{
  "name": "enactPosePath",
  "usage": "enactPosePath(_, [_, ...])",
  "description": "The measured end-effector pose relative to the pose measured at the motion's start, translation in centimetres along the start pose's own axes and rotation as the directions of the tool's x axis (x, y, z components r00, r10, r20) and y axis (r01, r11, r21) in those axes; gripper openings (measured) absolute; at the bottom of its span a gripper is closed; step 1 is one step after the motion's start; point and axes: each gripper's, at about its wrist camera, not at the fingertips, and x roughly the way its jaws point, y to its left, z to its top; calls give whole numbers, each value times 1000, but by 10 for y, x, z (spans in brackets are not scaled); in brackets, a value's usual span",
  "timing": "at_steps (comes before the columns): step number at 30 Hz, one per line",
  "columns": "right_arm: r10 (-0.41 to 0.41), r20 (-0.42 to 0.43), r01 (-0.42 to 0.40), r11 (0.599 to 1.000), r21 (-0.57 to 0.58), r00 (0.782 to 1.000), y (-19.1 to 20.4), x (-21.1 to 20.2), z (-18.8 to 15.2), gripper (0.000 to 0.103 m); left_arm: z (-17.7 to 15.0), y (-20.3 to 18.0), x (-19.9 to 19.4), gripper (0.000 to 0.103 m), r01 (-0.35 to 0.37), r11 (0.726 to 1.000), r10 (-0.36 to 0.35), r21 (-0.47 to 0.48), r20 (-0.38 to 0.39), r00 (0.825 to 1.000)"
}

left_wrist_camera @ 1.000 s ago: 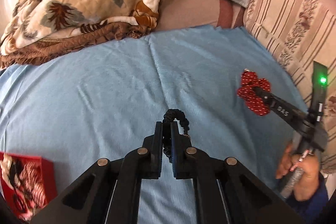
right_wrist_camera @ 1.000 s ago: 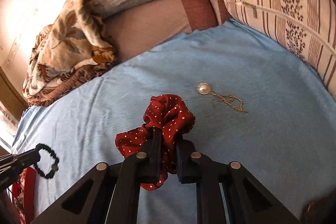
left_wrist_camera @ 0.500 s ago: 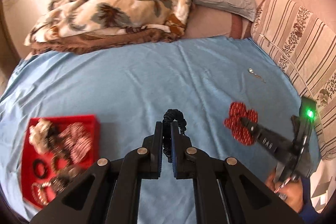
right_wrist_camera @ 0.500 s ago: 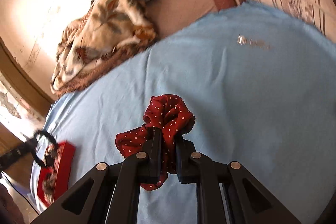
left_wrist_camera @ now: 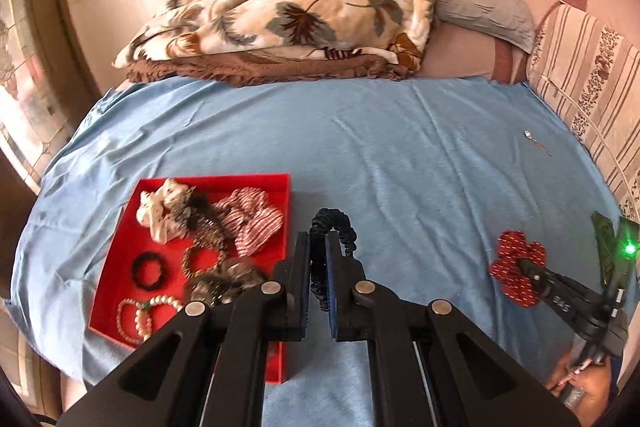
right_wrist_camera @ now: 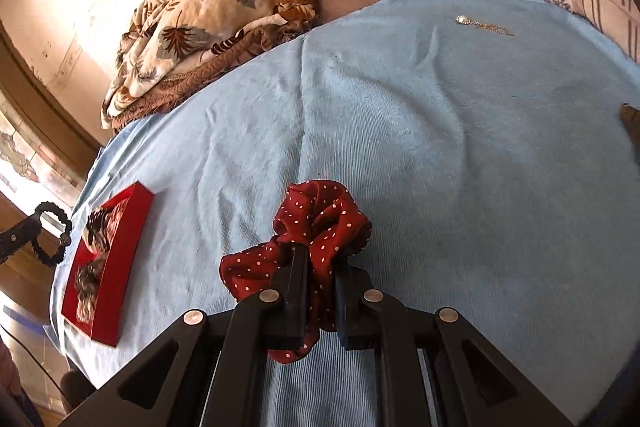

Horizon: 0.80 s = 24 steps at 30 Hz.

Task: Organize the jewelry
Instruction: 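Carry the black hair tie with left tool while right tool carries scrunchie to tray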

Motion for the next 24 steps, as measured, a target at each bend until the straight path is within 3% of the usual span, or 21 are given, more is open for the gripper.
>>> enactPosePath(7, [20, 14, -19, 999, -48, 1000, 21, -27, -3, 12, -9, 13, -12, 7, -11, 1000, 11, -26, 23, 1000])
enactPosePath(14, [59, 13, -56, 988, -144, 998, 67, -42, -5, 12, -15, 28, -25, 7, -32, 999, 34, -35, 56, 998])
enactPosePath(24, [85, -30, -90, 956, -278, 996, 129, -42, -14, 12, -25, 77, -27, 7, -35, 989, 43, -141, 51, 998])
